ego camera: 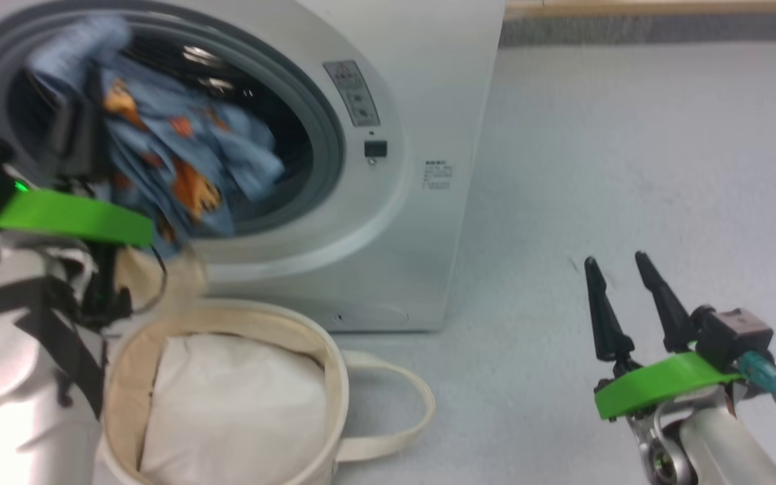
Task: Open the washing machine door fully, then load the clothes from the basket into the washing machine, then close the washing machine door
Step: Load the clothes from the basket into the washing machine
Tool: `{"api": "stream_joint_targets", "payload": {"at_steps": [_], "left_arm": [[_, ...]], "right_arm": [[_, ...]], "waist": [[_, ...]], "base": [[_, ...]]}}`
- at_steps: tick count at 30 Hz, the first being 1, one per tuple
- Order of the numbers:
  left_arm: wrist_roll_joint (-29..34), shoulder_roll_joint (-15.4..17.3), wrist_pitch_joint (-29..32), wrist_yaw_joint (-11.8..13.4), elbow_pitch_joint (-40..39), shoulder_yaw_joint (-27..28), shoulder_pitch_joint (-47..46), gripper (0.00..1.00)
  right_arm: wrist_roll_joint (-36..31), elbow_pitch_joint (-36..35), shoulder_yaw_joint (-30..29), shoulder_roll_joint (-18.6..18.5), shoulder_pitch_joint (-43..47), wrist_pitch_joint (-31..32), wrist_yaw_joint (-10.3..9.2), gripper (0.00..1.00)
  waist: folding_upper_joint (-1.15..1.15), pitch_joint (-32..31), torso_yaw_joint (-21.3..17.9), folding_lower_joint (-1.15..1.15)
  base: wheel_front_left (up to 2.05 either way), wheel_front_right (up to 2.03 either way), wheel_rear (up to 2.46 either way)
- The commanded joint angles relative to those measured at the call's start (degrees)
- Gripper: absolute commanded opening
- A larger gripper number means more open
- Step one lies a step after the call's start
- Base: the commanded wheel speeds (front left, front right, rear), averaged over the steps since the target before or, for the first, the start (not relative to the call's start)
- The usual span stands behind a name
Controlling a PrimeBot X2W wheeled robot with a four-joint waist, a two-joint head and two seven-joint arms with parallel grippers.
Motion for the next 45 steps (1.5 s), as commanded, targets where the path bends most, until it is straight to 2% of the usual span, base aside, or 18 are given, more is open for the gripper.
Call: {"api": "stream_joint_targets", "payload": {"at_steps": [1,4,9,14,21,26,28,33,36,38,39,40,43,45], "left_arm": [[0.82,2.03,-0.37,0.26,-1.73,2.96,-3.01,0.00],[1.24,1.74,-0.37,0.13,0.20,4.43,-3.61,0.00],[2.32,1.86,-0.37,-0.19,8.19,6.77,-6.26,0.00],[3.70,3.85,-0.37,-0.37,15.47,7.63,-11.39,0.00],[6.76,7.31,-0.37,-0.44,23.83,5.97,-20.25,0.00],[7.68,8.33,-0.37,-0.46,27.80,4.19,-26.23,0.00],[7.95,8.86,-0.37,-0.47,26.68,4.00,-28.42,0.00],[7.33,7.94,-0.37,-0.45,14.70,8.14,-29.55,0.00],[7.79,7.12,-0.37,-0.46,15.44,9.37,-28.04,0.00],[8.75,7.18,-0.37,-0.23,20.09,9.11,-27.70,0.00],[9.30,7.31,-0.37,-0.24,21.86,8.74,-28.00,0.46],[9.59,7.37,-0.37,-0.18,24.11,8.56,-28.21,1.00],[10.84,7.80,2.84,1.50,34.73,7.34,-29.28,1.00],[11.47,8.01,5.16,2.46,37.83,6.74,-29.83,1.00]], "right_arm": [[-0.44,-2.32,0.86,-0.93,-2.31,-0.71,0.02,1.00],[-0.78,-2.71,0.75,-1.17,-2.67,-0.71,0.02,1.00],[-1.97,-4.28,-0.25,-1.19,-4.00,-0.71,0.02,1.00],[-3.47,-6.24,-2.22,-0.71,-4.96,-0.71,0.02,1.00],[-5.22,-8.16,-4.65,0.65,-5.22,-0.71,0.02,1.00],[-6.06,-9.29,-5.82,0.95,-5.10,-0.71,0.02,1.00],[-6.33,-9.86,-6.32,0.96,-5.11,-0.71,0.02,1.00],[-6.75,-11.12,-7.44,1.22,-5.15,-0.71,0.02,1.00],[-6.83,-10.98,-7.14,1.61,-5.20,-0.71,0.02,1.00],[-6.83,-10.69,-6.71,1.77,-5.22,-0.71,0.02,1.00],[-6.78,-10.58,-6.58,1.80,-5.26,-0.71,0.02,1.00],[-6.74,-10.49,-6.50,1.83,-5.32,-0.71,0.02,1.00],[-6.68,-10.17,-6.48,1.80,-5.28,-0.71,0.02,1.00],[-6.66,-10.03,-6.43,1.79,-5.26,-0.71,0.02,1.00]], "waist": [[0.00,2.85,-1.24,-0.01],[0.00,4.97,-1.98,-0.01],[0.00,10.86,-4.13,-0.01],[0.00,16.88,-6.32,-0.01],[0.00,22.54,-9.15,-0.01],[0.00,24.70,-10.25,-0.01],[0.00,25.43,-10.44,-0.01],[0.00,26.72,-10.59,-0.01],[0.00,26.60,-10.86,-0.01],[0.00,26.31,-11.12,-0.01],[0.00,26.25,-11.24,-0.01],[0.00,26.14,-11.37,-0.01],[0.00,25.61,-11.57,-0.01],[0.00,25.37,-11.58,-0.01]], "base": [[0.00,0.00,0.00],[0.00,0.00,0.00],[0.00,0.00,0.00],[0.00,0.00,0.00],[0.00,0.00,0.00],[0.00,0.00,0.00],[0.00,0.00,0.00],[0.00,0.00,0.00],[0.00,0.00,0.00],[0.00,0.00,0.00],[0.00,0.00,0.00],[0.00,0.00,0.00],[0.00,0.00,0.00],[0.00,0.00,0.00]]}}
